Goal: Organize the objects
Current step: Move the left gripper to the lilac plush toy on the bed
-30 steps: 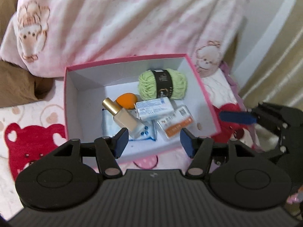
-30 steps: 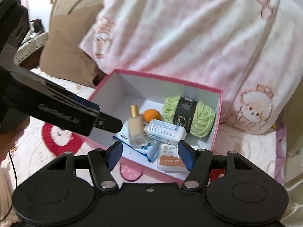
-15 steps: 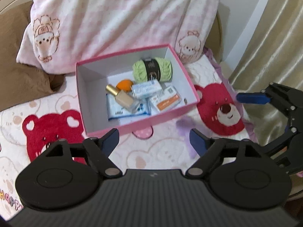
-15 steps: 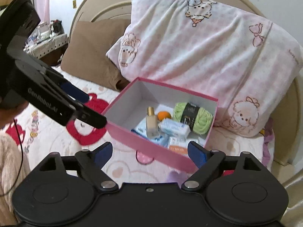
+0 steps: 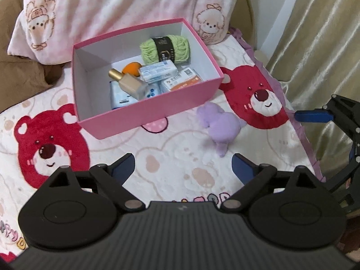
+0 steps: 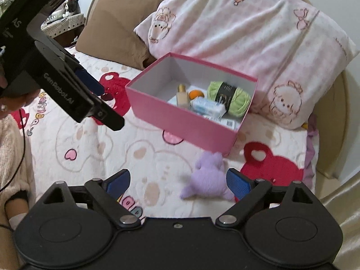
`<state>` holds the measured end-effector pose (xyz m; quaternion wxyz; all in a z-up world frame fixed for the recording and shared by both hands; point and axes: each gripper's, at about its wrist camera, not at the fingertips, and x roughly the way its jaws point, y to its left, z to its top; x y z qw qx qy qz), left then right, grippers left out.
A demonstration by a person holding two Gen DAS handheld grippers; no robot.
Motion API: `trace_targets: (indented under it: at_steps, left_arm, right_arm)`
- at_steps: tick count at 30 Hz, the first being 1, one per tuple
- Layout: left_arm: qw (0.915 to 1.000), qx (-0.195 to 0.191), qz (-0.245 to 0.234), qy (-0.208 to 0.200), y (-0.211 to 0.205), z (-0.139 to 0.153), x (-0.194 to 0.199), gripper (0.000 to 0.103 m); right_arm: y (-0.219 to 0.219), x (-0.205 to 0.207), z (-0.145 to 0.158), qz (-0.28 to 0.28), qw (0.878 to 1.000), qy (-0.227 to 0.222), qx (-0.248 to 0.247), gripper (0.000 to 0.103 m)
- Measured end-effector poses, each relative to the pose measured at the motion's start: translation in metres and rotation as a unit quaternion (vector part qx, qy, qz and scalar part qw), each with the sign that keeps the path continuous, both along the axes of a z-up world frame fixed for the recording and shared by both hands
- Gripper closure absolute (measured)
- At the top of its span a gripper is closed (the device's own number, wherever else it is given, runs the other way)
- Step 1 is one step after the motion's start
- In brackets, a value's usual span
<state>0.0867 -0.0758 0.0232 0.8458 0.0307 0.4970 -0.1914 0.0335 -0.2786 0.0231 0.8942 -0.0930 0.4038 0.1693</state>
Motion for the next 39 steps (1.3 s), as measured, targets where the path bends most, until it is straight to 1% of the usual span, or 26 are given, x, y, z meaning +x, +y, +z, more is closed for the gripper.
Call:
trace_targets:
  at_steps: [2, 4, 6, 8, 10, 13, 19, 21, 23, 25, 28, 31, 33, 35, 36, 37, 38, 39]
  left_arm:
    - [1.0, 0.001, -0.007, -0.006, -0.006, -0.011, -0.005, 0.009]
    - [0.9999, -0.005, -0.005, -0.011, -0.01, -0.019, -0.01, 0.009]
    - [0.9997, -0.019, -0.006, -0.013, -0.012, -0.027, -0.011, 0.009]
    - [0.9994, -0.032, -0.005, -0.014, -0.017, -0.037, -0.011, 0.009]
    - [0.9991, -0.042, 0.0, -0.008, -0.021, -0.046, -0.007, 0.009]
    - [0.9984, -0.054, 0.0, -0.017, -0.029, -0.06, -0.001, 0.011]
    - [0.9978, -0.046, -0.003, -0.048, -0.048, -0.091, 0.015, 0.013]
    - [0.9975, -0.047, 0.013, -0.052, -0.052, -0.104, 0.022, 0.013]
    - [0.9974, -0.051, 0.023, -0.044, -0.054, -0.12, 0.032, 0.016]
    - [0.9965, -0.069, 0.026, -0.039, -0.054, -0.134, 0.038, 0.017]
    - [0.994, -0.097, 0.023, -0.046, -0.056, -0.146, 0.041, 0.018]
    - [0.9877, -0.153, 0.01, -0.03, -0.059, -0.154, 0.044, 0.018]
    - [0.986, -0.163, 0.01, -0.036, -0.063, -0.157, 0.044, 0.018]
    - [0.9872, -0.153, 0.014, -0.042, -0.071, -0.161, 0.047, 0.018]
    - [0.988, -0.147, 0.019, -0.044, -0.074, -0.163, 0.049, 0.019]
    - [0.988, -0.146, 0.024, -0.043, -0.076, -0.167, 0.05, 0.03]
    - [0.9877, -0.149, 0.028, -0.039, -0.076, -0.169, 0.052, 0.037]
    - [0.9872, -0.154, 0.031, -0.028, -0.076, -0.173, 0.053, 0.046]
  right_arm:
    - [-0.003, -0.003, -0.01, -0.003, 1.0, 0.002, 0.014, 0.008]
    - [-0.006, -0.004, -0.02, -0.008, 1.0, 0.002, 0.026, 0.008]
    - [-0.011, -0.002, -0.03, -0.016, 0.998, 0.003, 0.059, 0.009]
    - [-0.017, 0.003, -0.042, -0.031, 0.994, 0.02, 0.1, 0.009]
    - [-0.019, 0.007, -0.053, -0.045, 0.993, 0.021, 0.108, 0.009]
    - [-0.019, 0.013, -0.067, -0.047, 0.994, 0.009, 0.097, 0.009]
    - [-0.021, 0.026, -0.106, -0.035, 0.997, -0.027, 0.061, 0.009]
    - [-0.021, 0.033, -0.12, -0.038, 0.998, -0.029, 0.041, 0.009]
    - [-0.023, 0.041, -0.132, -0.046, 0.998, -0.021, 0.031, 0.009]
    - [-0.025, 0.046, -0.139, -0.054, 0.998, -0.024, 0.016, 0.009]
    - [-0.024, 0.052, -0.147, -0.04, 0.999, -0.035, -0.011, 0.009]
    - [-0.018, 0.057, -0.157, 0.001, 0.997, -0.042, -0.059, 0.009]
    - [-0.017, 0.06, -0.165, 0.019, 0.996, -0.042, -0.077, 0.008]
    - [-0.018, 0.064, -0.171, 0.029, 0.995, -0.041, -0.081, 0.006]
    - [-0.018, 0.066, -0.174, 0.027, 0.996, -0.04, -0.078, 0.004]
    - [-0.021, 0.067, -0.175, 0.023, 0.996, -0.04, -0.07, 0.003]
    - [-0.023, 0.069, -0.176, 0.014, 0.997, -0.037, -0.059, 0.003]
    - [-0.026, 0.069, -0.176, 0.003, 0.998, -0.03, -0.047, 0.003]
